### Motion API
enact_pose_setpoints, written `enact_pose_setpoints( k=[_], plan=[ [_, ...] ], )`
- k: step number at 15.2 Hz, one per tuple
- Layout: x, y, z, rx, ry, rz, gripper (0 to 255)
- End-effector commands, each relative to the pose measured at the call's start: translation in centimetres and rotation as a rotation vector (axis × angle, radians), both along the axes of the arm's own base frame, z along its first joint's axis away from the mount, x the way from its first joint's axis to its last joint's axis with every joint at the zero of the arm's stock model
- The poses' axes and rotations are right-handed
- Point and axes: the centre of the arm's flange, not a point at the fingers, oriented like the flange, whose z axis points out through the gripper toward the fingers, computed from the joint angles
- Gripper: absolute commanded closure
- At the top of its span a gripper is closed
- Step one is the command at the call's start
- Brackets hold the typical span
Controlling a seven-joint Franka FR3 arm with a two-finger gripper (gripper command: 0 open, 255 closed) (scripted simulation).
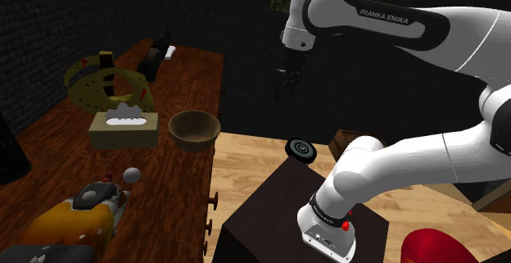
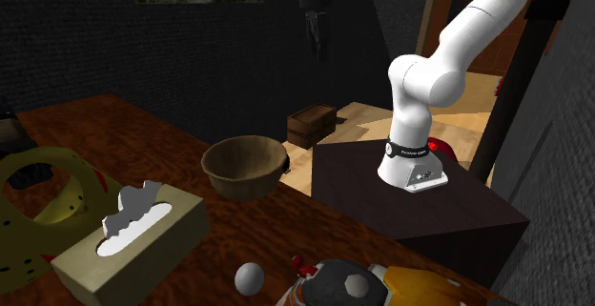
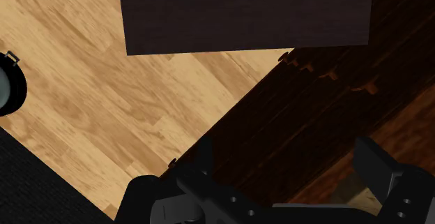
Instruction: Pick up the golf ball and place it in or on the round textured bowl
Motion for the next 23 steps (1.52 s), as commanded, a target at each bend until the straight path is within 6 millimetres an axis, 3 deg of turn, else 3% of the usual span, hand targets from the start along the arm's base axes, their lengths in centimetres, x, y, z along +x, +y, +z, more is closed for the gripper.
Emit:
enact_pose_setpoints(
  k=[1,23],
  plan=[
    [0.0,0.0,0.0,0.0,0.0,0.0,0],
    [11.9,23.6,-11.6,0.021,-0.007,0.065,0]
  ],
)
